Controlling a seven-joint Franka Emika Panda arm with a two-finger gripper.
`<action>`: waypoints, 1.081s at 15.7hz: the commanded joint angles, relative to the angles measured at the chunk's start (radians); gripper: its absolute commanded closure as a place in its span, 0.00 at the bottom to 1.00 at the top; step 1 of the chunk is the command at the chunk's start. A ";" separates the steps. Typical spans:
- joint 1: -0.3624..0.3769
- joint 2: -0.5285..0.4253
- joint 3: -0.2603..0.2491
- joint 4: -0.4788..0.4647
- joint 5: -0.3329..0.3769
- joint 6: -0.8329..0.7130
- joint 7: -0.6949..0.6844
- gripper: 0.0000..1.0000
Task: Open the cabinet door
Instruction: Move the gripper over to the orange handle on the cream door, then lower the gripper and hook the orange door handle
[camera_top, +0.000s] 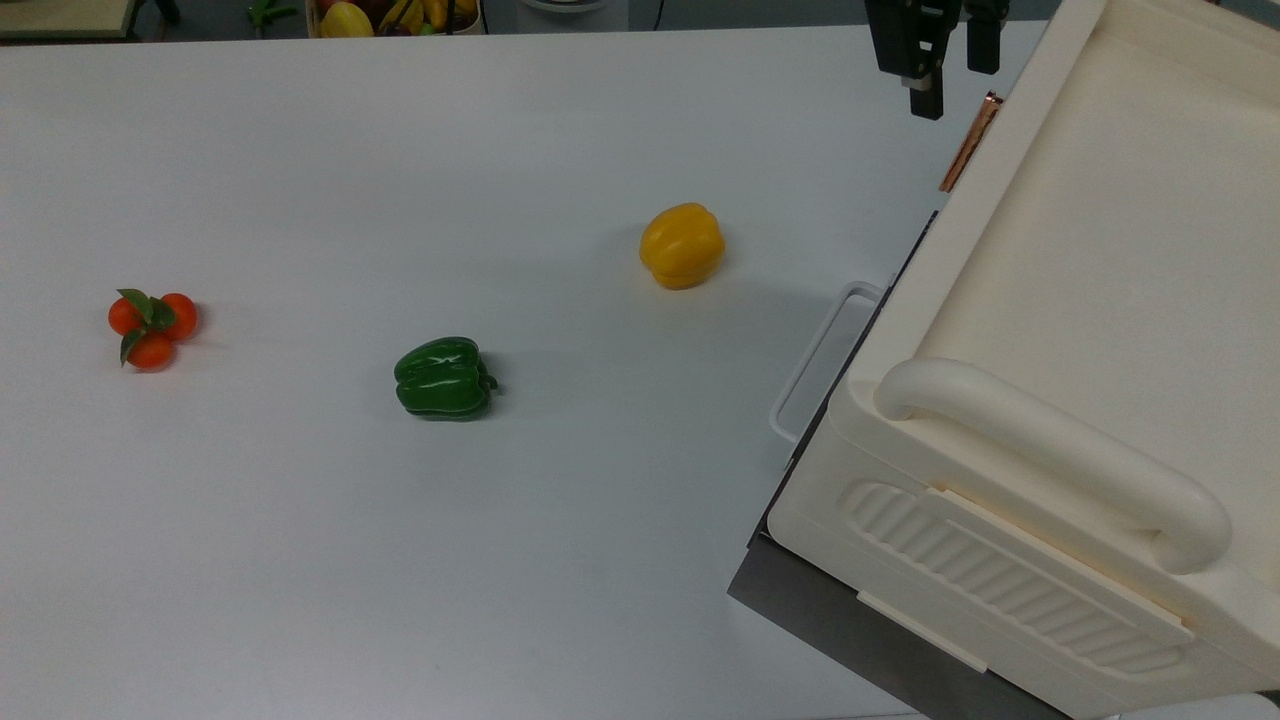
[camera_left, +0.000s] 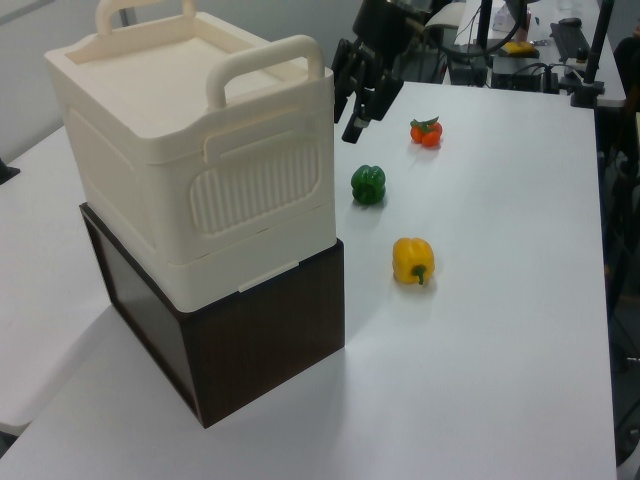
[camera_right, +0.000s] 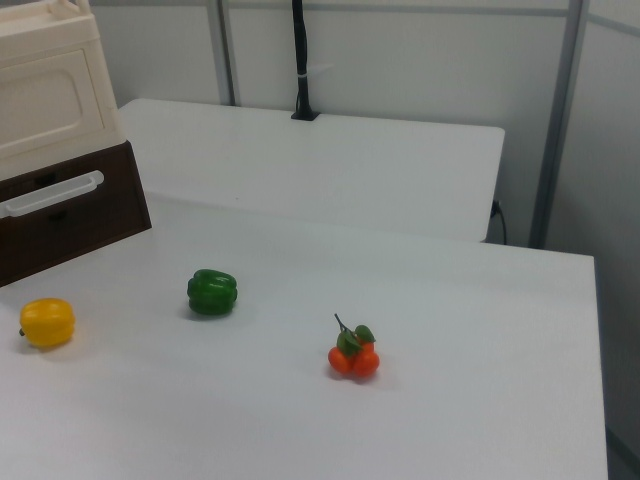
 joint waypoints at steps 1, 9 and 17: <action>0.007 0.033 -0.006 0.033 -0.010 0.057 -0.014 0.43; 0.010 0.048 -0.005 0.039 -0.007 0.098 -0.014 0.77; 0.002 0.045 -0.006 0.030 -0.001 0.086 -0.014 1.00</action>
